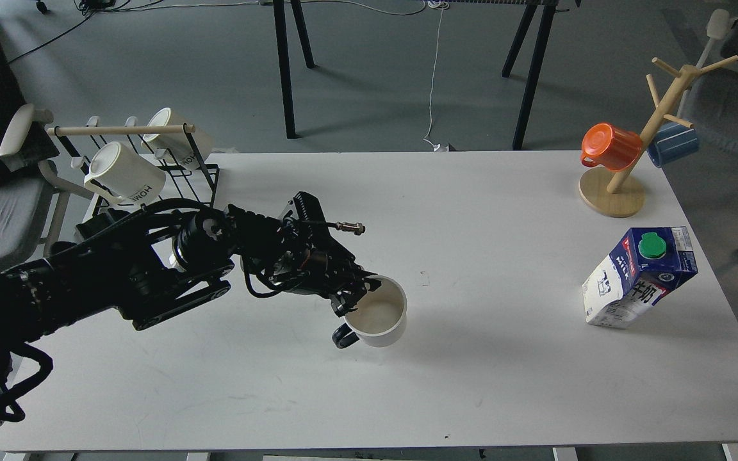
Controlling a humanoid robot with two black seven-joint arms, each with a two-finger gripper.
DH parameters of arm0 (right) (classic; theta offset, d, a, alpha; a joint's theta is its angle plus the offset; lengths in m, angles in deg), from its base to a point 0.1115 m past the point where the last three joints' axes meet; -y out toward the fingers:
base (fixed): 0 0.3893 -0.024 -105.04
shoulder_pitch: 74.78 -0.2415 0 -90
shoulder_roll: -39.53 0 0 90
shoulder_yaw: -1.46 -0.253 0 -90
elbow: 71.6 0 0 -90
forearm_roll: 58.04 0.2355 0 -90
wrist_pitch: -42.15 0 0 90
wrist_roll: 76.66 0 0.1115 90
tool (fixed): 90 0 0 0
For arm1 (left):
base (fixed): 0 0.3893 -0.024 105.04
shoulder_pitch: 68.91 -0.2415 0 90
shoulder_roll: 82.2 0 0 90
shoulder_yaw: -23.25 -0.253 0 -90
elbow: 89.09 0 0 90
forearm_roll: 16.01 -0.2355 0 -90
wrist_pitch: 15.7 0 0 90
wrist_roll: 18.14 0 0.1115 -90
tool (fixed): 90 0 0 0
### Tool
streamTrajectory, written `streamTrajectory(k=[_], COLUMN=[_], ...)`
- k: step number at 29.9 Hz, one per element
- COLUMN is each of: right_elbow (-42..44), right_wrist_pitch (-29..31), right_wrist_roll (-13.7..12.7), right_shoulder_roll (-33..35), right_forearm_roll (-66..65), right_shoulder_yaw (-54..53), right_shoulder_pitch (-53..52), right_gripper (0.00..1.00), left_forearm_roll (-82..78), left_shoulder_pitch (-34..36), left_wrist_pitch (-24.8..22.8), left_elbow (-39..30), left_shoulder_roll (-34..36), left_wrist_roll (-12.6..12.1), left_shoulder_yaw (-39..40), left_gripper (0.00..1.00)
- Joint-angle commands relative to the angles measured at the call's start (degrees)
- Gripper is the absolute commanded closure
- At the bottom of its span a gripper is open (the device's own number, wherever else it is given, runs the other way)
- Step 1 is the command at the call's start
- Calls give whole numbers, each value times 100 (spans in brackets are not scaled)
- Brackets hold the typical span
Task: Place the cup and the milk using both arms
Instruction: 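Carry the white mug with the left gripper toward the table center and lower it, then open the left gripper and lift it away from the mug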
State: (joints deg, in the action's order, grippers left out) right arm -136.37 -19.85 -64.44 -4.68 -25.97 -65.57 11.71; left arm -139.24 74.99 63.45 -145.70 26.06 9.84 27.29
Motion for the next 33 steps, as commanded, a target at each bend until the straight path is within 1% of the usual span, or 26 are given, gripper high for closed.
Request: streamTrajectory(k=[1,7,12,16,19,21,22,25,28,29,30,31,33], right_elbow=[9,35,105,105,105,105,97,105,88,70,44,9,-131], right_wrist_pitch=[0,0,0,0,0,0,0,0,0,0,0,0,0], right_wrist_roll=[-9,-9,-17,-17,-9,-9,-9,-9,-9,-9,-9,-26,-70], right_shoulder_roll=[0,0,0,0,-9,-17,-26,-61,-61,-53,-53,-9,70], right_forearm_roll=[-8,-8,-8,-8,-8,1,1,1,10,53,115,176,247], right_shoulder_yaw=[14,-3,-12,-12,-12,-12,-12,-12,-21,-21,-30,-30,-21], right_shoulder_pitch=[17,8,-1,8,17,8,8,-1,-18,-18,-18,-18,-1], right_gripper=[2,2,2,2,2,2,2,1,1,1,1,2,2], left_forearm_roll=[1,1,10,45,124,290,395,721,1090,1274,1502,1730,2257], left_shoulder_pitch=[-2,7,7,-2,6,50,68,112,147,156,173,191,200], left_wrist_pitch=[3,74,74,56,-5,-40,-84,-347,-480,-497,-567,-681,-1189], left_elbow=[193,879,1038,1038,985,942,941,950,941,941,941,941,941], left_shoulder_roll=[-279,-666,-728,-711,-720,-711,-693,-667,-649,-640,-614,-588,-422], left_wrist_roll=[2,2,2,2,2,2,2,2,2,2,2,2,2], left_shoulder_yaw=[0,0,-8,9,97,88,88,97,167,246,386,518,851], left_gripper=[98,97,96,89,78,62,56,45,33,27,24,23,20])
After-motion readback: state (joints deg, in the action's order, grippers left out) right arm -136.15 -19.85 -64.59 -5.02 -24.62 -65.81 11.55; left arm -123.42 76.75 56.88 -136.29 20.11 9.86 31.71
